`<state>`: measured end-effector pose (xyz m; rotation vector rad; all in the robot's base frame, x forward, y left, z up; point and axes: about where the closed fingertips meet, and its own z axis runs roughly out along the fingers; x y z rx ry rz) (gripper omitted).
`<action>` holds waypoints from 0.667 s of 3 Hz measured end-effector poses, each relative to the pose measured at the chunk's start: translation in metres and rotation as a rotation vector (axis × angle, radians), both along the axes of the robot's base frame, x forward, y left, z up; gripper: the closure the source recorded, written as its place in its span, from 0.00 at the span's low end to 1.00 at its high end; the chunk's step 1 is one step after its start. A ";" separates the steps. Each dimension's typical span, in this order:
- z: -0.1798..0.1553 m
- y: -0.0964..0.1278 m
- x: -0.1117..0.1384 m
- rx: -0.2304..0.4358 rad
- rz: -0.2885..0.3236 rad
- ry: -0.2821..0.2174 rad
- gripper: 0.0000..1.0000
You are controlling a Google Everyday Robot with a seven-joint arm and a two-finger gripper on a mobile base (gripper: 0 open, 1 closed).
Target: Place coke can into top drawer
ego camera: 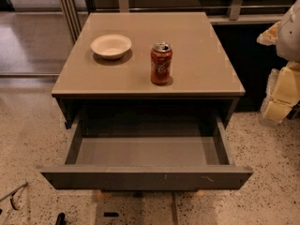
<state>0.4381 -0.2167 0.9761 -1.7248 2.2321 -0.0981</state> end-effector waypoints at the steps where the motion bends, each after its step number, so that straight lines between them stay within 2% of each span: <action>1: 0.000 0.000 0.000 0.000 0.000 0.000 0.00; 2: 0.004 0.005 0.015 0.026 -0.001 -0.055 0.00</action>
Offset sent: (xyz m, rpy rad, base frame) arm 0.0406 0.0125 0.0051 0.0705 -0.1251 -0.0015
